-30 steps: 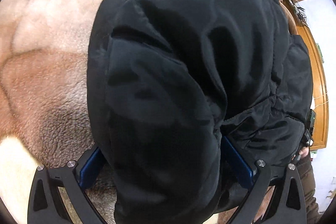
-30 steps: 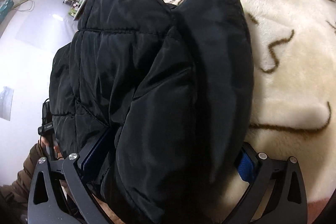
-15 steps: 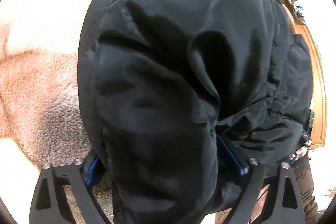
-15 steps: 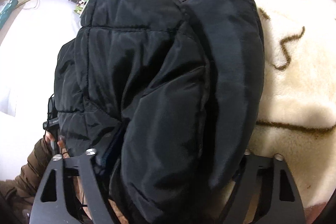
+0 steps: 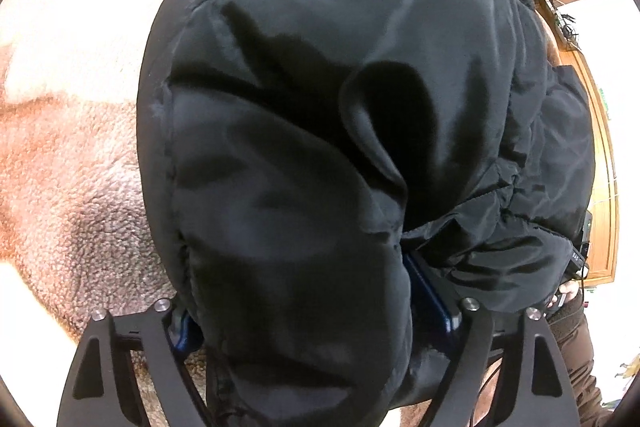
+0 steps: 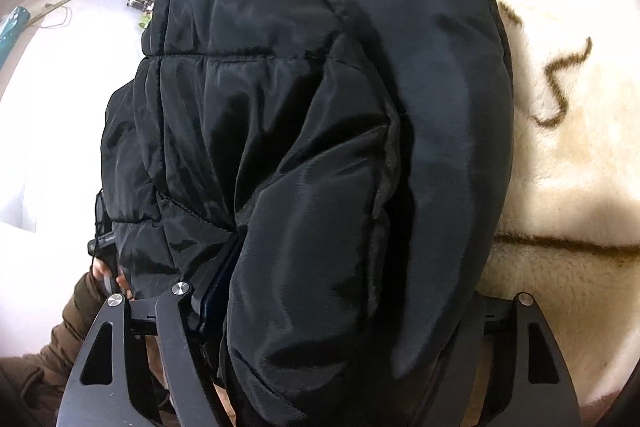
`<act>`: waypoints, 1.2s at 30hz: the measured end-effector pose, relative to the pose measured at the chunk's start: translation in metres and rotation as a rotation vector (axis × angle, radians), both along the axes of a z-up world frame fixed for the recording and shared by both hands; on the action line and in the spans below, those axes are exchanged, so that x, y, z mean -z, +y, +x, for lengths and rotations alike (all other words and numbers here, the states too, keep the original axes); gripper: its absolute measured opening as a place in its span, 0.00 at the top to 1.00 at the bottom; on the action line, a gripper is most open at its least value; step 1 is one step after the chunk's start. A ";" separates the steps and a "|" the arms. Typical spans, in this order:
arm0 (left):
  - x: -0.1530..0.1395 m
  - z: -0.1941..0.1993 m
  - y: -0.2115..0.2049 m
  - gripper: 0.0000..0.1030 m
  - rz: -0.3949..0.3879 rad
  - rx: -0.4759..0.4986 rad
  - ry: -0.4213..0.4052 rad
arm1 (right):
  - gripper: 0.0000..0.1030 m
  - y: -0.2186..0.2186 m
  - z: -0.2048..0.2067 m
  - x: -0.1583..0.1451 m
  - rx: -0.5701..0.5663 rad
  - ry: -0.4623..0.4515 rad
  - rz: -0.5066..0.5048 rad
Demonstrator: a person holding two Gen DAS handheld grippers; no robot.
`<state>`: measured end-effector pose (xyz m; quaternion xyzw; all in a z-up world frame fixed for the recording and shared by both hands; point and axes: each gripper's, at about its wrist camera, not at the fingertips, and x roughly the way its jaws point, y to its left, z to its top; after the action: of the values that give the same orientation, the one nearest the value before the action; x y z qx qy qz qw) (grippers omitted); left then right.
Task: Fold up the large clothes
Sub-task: 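Lift the folded black jacket with both tools and fold it over onto itself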
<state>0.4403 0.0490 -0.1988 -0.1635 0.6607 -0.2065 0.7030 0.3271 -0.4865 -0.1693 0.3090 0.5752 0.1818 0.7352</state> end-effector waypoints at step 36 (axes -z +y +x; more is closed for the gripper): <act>-0.159 -0.085 0.054 0.66 -0.031 -0.108 -0.298 | 0.63 0.116 -0.048 -0.170 -0.006 -0.418 -0.142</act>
<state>0.3551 0.1030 -0.0402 -0.1772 0.5358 -0.2008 0.8007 0.2795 -0.3701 0.0004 0.2101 0.4225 0.2032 0.8580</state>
